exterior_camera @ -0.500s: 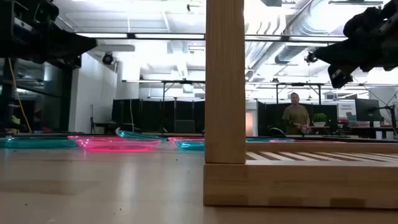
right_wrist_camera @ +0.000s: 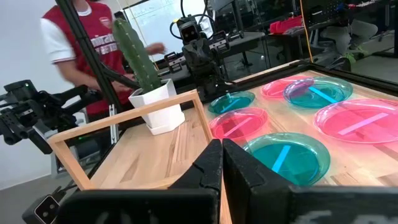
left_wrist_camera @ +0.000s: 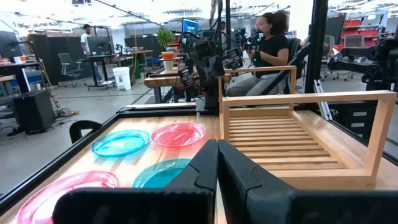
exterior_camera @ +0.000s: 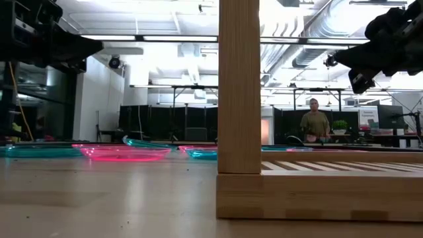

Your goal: Place and stack plates onto a shelf

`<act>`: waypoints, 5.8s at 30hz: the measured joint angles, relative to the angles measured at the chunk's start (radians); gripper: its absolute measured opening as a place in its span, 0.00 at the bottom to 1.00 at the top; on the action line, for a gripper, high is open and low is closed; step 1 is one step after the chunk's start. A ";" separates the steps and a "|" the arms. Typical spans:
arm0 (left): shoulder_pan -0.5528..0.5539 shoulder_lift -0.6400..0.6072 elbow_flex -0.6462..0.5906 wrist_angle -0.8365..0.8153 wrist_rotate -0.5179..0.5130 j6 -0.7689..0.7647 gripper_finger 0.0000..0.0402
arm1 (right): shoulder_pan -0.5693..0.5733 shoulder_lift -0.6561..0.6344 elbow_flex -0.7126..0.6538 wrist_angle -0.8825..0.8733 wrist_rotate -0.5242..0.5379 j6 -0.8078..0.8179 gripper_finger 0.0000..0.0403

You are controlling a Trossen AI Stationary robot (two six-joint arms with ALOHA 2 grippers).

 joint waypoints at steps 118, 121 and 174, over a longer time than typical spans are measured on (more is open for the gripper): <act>0.000 0.000 0.000 0.000 0.000 0.000 0.00 | 0.000 0.000 0.000 0.000 0.000 0.000 0.00; 0.000 0.000 0.000 0.000 0.000 0.000 0.00 | 0.000 0.000 0.000 0.000 0.000 0.000 0.00; 0.000 0.000 0.000 0.000 0.000 0.000 0.00 | -0.651 1.112 0.708 -0.498 0.144 0.697 0.43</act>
